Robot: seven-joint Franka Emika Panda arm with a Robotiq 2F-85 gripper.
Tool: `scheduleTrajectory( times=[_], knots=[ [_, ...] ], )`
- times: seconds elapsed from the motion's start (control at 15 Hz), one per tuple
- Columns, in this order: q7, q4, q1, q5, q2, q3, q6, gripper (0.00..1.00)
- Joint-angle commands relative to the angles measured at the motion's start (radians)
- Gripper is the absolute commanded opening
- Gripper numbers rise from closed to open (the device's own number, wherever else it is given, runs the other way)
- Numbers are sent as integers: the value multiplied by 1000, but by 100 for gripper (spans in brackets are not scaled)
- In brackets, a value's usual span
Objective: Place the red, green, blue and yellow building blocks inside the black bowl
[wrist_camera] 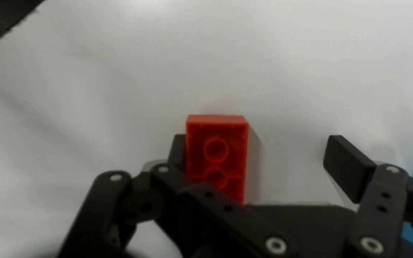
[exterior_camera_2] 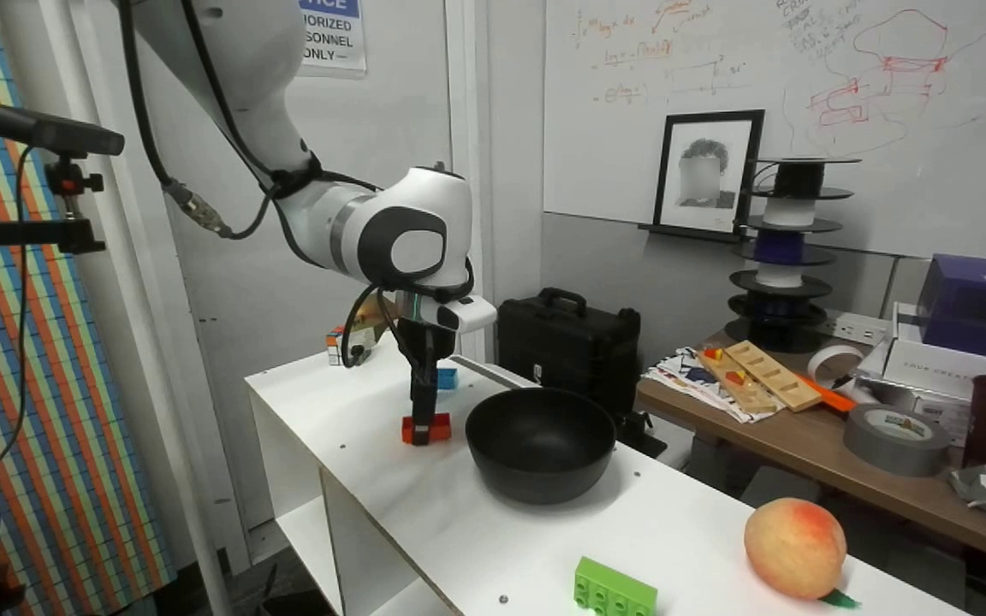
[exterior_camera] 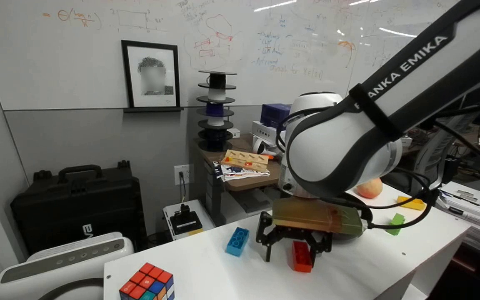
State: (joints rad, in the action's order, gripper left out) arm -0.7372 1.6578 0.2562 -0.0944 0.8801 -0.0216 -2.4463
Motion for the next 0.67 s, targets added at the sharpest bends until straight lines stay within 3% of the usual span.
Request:
scheduleTrajectory(
  times=[0.0,0.47,0.6],
  knots=[
    [4,15,6,-18,-18,11,40,68],
    [-12,79,16,0,-87,43,57,11],
    [-11,119,13,-5,-126,43,66,11]
  ],
)
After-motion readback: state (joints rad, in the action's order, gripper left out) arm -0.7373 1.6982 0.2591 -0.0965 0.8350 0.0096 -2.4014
